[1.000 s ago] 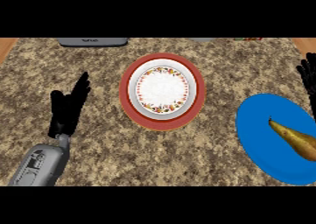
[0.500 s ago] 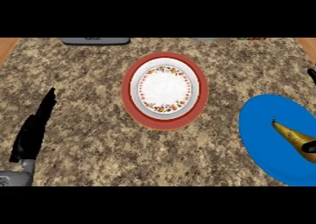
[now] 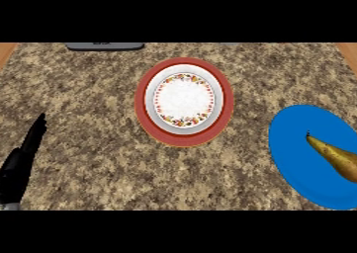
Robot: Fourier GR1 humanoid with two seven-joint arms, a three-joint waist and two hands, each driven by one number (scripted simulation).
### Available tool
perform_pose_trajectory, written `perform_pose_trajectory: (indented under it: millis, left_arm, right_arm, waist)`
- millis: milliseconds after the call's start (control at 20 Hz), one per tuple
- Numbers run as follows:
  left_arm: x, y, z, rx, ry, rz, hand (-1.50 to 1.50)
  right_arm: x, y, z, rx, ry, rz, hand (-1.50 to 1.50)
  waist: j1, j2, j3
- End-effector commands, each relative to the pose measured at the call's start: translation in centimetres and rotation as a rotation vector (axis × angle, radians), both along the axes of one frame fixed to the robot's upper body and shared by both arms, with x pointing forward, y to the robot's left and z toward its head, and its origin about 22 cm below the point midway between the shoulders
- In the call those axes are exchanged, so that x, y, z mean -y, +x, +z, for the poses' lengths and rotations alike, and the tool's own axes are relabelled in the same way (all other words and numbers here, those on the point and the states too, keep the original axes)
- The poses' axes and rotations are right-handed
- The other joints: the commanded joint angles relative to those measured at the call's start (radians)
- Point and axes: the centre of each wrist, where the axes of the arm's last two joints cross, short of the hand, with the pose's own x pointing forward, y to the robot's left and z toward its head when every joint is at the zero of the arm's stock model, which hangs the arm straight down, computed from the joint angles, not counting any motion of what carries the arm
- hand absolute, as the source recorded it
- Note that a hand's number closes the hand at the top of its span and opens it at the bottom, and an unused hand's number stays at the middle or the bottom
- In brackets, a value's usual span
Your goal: Pick the pear from the plate and place it in the plate
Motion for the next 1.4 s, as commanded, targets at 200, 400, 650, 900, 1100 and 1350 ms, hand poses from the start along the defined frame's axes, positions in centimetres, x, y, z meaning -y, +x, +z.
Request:
perform_pose_trajectory:
  millis: [200, 400, 650, 900, 1100, 1350]
  left_arm:
    - [0.4, 0.4, 0.2, 0.015, -0.001, 0.003, 0.0]
    - [-0.5, -0.1, 0.1, 0.008, 0.002, -0.012, 0.0]
    - [0.7, -1.0, -1.1, 0.018, -0.014, -0.026, 0.0]
    - [1.4, -1.6, -0.9, 0.013, -0.013, -0.031, 0.0]
    - [0.2, -0.8, -1.0, 0.012, -0.018, -0.049, 0.0]
    - [-1.2, -1.9, -0.7, 0.021, 0.006, -0.038, 0.0]
  right_arm:
    - [2.7, -0.7, 6.8, -0.086, -0.444, 0.113, -1.5]
    - [2.9, -1.3, 8.2, -0.152, -0.673, 0.102, -1.5]
    - [3.0, 0.8, 9.3, -0.232, -0.807, 0.064, -1.5]
    - [1.5, 2.2, 9.9, -0.327, -0.954, 0.128, -1.5]
    - [0.1, 4.6, 6.7, -0.368, -1.031, 0.192, -1.5]
    - [0.8, 5.6, 6.2, -0.389, -1.204, 0.198, -1.5]
  waist:
    - [-0.001, 0.004, -0.001]
    - [0.003, 0.003, 0.0]
    - [0.018, 0.006, -0.001]
    - [0.021, 0.005, -0.001]
    - [0.033, 0.009, 0.0]
    - [0.033, 0.008, 0.001]
